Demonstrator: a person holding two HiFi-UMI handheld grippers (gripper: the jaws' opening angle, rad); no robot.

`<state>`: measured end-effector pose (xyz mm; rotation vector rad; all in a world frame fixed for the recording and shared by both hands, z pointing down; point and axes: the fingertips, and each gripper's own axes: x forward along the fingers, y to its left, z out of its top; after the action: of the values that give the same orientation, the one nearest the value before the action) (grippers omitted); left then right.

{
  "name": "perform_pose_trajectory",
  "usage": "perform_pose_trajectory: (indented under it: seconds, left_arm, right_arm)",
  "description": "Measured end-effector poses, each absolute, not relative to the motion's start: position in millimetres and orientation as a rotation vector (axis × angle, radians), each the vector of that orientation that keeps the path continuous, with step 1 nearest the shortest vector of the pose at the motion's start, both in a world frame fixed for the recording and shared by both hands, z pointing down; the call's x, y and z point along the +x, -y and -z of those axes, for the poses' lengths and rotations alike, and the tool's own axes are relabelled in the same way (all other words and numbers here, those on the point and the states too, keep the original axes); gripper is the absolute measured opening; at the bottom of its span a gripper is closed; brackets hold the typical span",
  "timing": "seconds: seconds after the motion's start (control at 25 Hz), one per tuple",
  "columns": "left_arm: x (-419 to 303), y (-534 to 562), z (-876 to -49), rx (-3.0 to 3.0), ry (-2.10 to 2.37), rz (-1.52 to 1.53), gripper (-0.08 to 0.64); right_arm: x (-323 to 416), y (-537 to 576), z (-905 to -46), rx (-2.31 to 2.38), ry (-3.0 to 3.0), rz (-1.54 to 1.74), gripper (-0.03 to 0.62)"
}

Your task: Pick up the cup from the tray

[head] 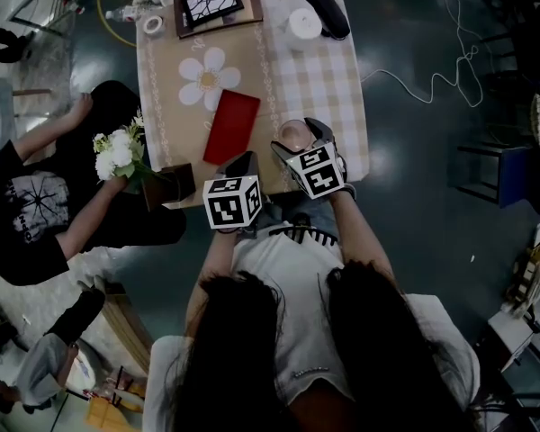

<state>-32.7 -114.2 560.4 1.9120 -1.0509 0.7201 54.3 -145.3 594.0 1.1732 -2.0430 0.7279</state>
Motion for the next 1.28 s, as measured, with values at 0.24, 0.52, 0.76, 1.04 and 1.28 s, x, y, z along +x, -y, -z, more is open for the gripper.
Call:
perform_pose_trajectory:
  seconds: [0.24, 0.52, 0.76, 1.04, 1.28]
  left_arm:
    - [-32, 114, -556, 1.921, 1.052, -0.71, 0.002]
    - [-26, 129, -532, 1.988, 1.074, -0.656, 0.001]
    - [-25, 132, -513, 1.999, 1.089, -0.567, 0.002]
    - [-23, 128, -504, 2.039, 1.117, -0.572, 0.002]
    - [-20, 119, -498, 2.058, 1.117, -0.562, 0.002]
  right_arm:
    - [59, 155, -560, 1.198, 2.108, -0.669, 0.382]
    - [68, 167, -525, 1.282, 2.139, -0.591, 0.382]
    - [70, 162, -506, 1.312, 2.18, -0.614, 0.382]
    - [60, 147, -484, 1.223, 2.213, -0.528, 0.377]
    - [66, 136, -475, 1.288, 2.198, -0.517, 0.19]
